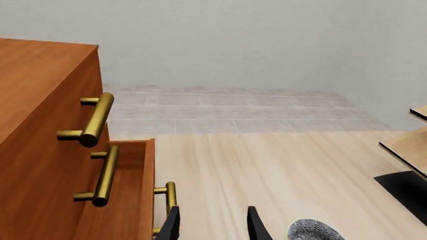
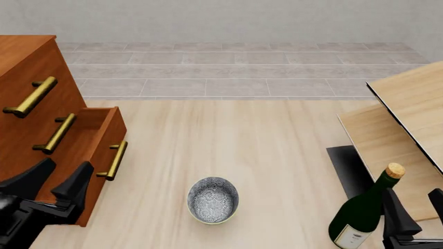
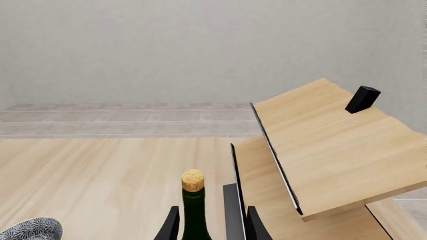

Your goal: Close the bottom drawer of the cabinet.

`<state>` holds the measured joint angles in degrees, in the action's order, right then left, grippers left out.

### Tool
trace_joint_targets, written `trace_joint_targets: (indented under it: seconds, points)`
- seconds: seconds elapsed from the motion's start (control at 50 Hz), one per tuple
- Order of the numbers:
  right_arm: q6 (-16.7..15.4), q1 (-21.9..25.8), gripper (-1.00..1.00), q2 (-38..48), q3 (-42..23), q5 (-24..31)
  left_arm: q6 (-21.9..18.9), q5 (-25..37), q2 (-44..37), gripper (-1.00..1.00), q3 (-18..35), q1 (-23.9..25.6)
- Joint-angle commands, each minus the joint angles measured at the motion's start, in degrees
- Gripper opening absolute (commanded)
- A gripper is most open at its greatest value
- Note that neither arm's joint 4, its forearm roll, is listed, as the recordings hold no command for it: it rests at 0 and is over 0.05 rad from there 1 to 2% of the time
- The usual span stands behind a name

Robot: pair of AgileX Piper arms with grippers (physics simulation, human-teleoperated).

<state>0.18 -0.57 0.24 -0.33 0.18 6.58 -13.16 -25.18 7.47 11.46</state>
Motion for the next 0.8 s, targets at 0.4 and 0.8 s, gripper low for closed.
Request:
trace_joint_targets:
  seconds: [0.4, 0.8]
  points:
    - [-0.2, 0.4, 1.00, 0.1, 0.0, 0.2, 2.7, -10.0, -19.4, 1.00, 3.8, 9.5]
    - [0.2, 0.2, 1.00, 0.1, 0.1, -0.1, 6.3, -23.2, -37.9, 1.00, 2.9, 10.0]
